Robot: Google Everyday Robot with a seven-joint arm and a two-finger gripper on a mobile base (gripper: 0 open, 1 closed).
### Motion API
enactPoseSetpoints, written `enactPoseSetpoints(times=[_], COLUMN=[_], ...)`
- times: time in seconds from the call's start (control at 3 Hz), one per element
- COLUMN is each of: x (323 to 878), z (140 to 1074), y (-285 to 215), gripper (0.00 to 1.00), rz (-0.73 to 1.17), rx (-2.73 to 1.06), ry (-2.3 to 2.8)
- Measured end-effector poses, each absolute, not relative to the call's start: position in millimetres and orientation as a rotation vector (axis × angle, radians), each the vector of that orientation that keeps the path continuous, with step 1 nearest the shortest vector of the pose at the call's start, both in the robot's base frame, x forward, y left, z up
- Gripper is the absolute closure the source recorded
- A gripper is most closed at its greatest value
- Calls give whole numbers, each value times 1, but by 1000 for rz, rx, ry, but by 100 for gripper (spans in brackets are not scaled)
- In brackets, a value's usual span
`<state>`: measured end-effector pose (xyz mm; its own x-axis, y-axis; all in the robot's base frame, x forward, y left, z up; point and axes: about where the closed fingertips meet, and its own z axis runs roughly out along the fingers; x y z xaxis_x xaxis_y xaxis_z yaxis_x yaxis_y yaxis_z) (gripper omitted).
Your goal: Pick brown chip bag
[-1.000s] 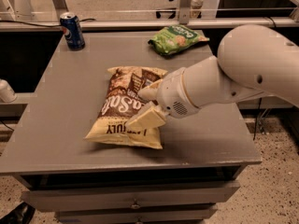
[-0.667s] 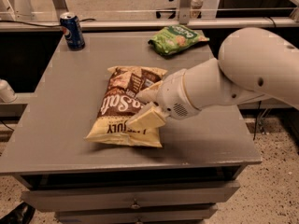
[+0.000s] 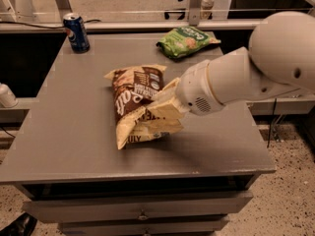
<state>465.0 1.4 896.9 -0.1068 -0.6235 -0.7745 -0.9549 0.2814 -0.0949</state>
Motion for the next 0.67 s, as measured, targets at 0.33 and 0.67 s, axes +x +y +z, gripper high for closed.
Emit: enactPoseSetpoints(times=[0.33,0.67], x=[468,467], z=[939,972], y=[-17,-33], gripper=[100,100], rz=[558,624], rx=[-1399,-1358], ry=[1781,1719])
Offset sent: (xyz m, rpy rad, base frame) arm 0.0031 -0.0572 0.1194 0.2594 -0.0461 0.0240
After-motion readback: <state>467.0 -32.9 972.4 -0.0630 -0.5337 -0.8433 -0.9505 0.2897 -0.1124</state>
